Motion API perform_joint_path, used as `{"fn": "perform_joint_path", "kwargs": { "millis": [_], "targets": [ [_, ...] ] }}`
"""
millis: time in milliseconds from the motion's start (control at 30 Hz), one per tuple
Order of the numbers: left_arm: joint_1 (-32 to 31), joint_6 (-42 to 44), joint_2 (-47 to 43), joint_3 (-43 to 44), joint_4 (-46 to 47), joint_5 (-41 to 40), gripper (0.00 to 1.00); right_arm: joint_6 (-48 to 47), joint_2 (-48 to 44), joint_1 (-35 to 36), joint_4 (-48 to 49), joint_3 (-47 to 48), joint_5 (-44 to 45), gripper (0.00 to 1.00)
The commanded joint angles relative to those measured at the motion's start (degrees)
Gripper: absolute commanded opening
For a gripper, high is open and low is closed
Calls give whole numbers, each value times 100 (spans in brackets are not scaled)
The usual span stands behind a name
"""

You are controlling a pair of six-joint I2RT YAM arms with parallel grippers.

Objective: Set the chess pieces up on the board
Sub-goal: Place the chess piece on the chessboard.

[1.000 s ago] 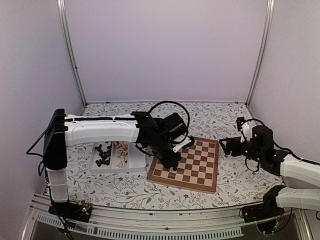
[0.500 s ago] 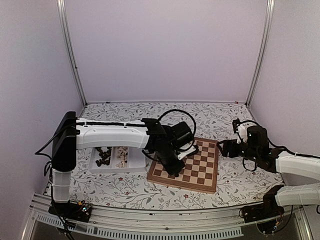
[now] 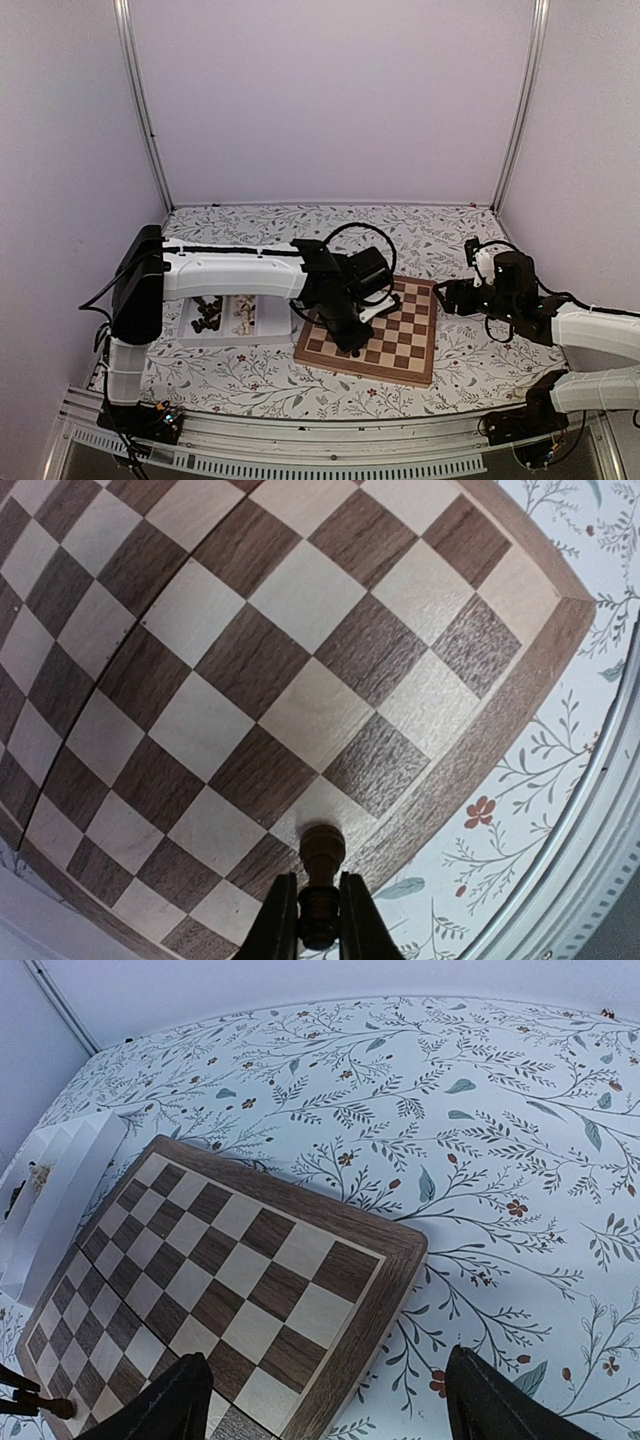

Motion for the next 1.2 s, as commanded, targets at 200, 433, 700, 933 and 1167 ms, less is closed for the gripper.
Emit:
{"fn": "perform_joint_path", "kwargs": {
  "millis": [200, 433, 700, 933, 1167],
  "targets": [
    [-111, -56, 135, 151, -237, 61, 27, -37, -7, 14, 115, 153, -16, 84],
    [-111, -81, 108, 186, -227, 231, 34, -50, 0, 11, 115, 163, -16, 84],
    [-111, -73, 153, 188, -286, 310, 26, -66, 11, 13, 115, 167, -201, 85],
    [-111, -101, 236, 264, -245, 234, 23, -75, 10, 15, 115, 169, -217, 84],
    [-111, -118, 268, 334, -239, 199, 22, -74, 41, 9, 123, 182, -225, 84]
  ]
}}
